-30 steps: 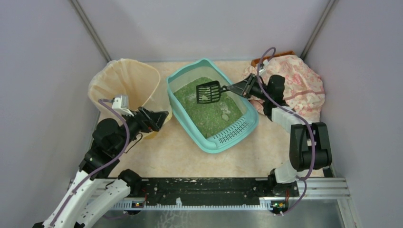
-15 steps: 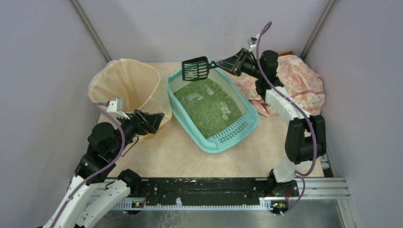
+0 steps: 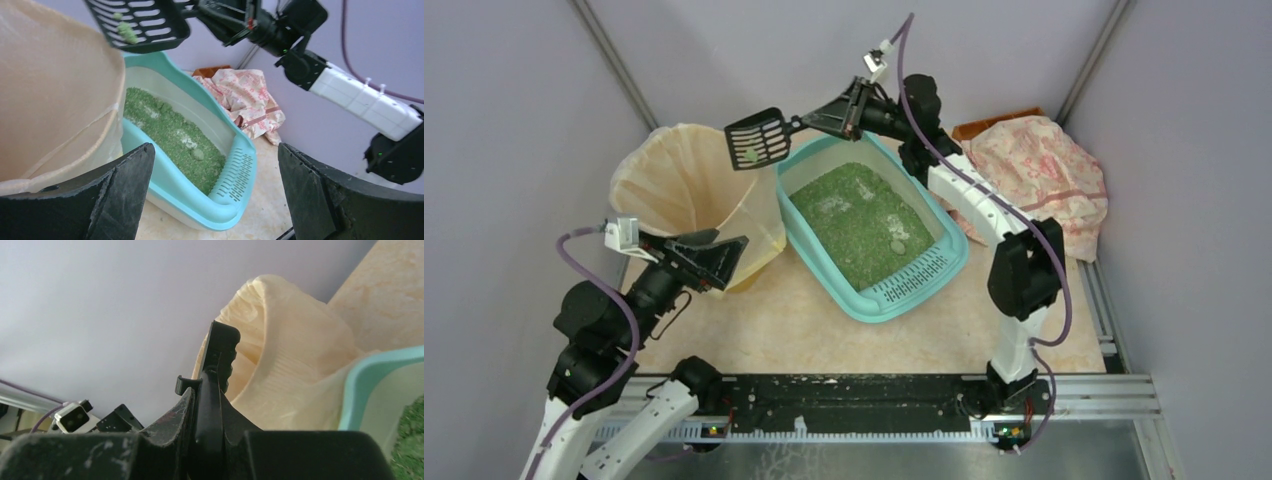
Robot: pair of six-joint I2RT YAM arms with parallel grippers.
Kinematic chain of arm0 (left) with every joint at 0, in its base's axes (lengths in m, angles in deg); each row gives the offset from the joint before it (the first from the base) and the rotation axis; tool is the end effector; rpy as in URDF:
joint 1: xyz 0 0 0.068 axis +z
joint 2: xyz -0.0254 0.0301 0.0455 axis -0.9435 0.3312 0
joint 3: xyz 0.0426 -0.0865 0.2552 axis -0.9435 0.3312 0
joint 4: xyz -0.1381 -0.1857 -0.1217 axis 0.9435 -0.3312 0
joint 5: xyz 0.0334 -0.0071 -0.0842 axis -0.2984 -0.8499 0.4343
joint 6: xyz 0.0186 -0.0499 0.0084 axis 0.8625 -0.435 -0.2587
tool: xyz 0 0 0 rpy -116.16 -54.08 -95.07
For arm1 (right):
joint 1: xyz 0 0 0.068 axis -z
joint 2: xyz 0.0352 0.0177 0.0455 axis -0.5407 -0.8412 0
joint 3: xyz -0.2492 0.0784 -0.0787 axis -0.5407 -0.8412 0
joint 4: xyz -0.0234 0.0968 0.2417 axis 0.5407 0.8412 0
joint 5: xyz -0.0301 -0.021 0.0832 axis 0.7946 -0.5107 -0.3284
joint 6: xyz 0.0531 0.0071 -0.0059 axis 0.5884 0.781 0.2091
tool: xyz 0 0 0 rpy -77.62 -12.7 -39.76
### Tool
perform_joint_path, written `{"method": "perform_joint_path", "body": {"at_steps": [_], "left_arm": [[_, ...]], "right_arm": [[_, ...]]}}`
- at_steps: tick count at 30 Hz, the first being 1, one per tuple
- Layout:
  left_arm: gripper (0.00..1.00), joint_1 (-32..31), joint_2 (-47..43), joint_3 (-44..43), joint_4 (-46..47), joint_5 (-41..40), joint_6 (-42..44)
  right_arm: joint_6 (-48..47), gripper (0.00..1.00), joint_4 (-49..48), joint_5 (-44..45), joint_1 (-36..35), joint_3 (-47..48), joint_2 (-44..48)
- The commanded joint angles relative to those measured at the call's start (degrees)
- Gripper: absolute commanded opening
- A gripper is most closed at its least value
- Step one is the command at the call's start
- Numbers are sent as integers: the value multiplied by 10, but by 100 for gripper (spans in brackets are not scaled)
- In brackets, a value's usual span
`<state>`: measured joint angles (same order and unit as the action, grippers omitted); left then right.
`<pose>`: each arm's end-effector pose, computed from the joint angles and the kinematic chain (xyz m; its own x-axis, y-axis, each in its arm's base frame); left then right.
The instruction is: Clean the litter box
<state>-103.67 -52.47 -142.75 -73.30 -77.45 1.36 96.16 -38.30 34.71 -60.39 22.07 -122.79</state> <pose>0.0572 -0.0341 0.4026 -0.1544 -0.4743 -0.8667 0.4667 0.7382 -0.4871 0.3789 0.2257 0.4085 -0.7787 0.3371 -0.5291 -0.5321 0.0919 0.8417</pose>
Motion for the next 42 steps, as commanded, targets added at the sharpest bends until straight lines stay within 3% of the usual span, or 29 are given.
{"method": "perform_joint_path", "body": {"at_steps": [1, 8, 13, 23, 28, 32, 35, 37, 42], "left_arm": [[98, -2, -5, -26, 17, 25, 9], [98, -2, -7, -16, 14, 18, 15], [98, -1, -3, -13, 18, 27, 21], [98, -1, 3, -26, 10, 21, 21], [98, -1, -5, -14, 19, 15, 21], [98, -1, 1, -16, 18, 17, 23], [98, -1, 2, -17, 19, 19, 21], [98, -1, 0, -17, 18, 22, 16], [97, -1, -5, -12, 17, 29, 4]], "right_arm": [[-36, 0, 23, 13, -46, 81, -37], [-153, 0, 66, 32, -100, 160, -83], [-308, 0, 135, 67, -132, 210, -96], [-718, 0, 324, 255, -255, 308, -95], [-821, 0, 355, 372, -316, 335, -110], [-803, 0, 357, 380, -321, 354, -115], [-719, 0, 335, 276, -295, 342, -93], [-648, 0, 253, 184, -267, 296, -57], [-419, 0, -15, 87, -170, 132, 47]]}}
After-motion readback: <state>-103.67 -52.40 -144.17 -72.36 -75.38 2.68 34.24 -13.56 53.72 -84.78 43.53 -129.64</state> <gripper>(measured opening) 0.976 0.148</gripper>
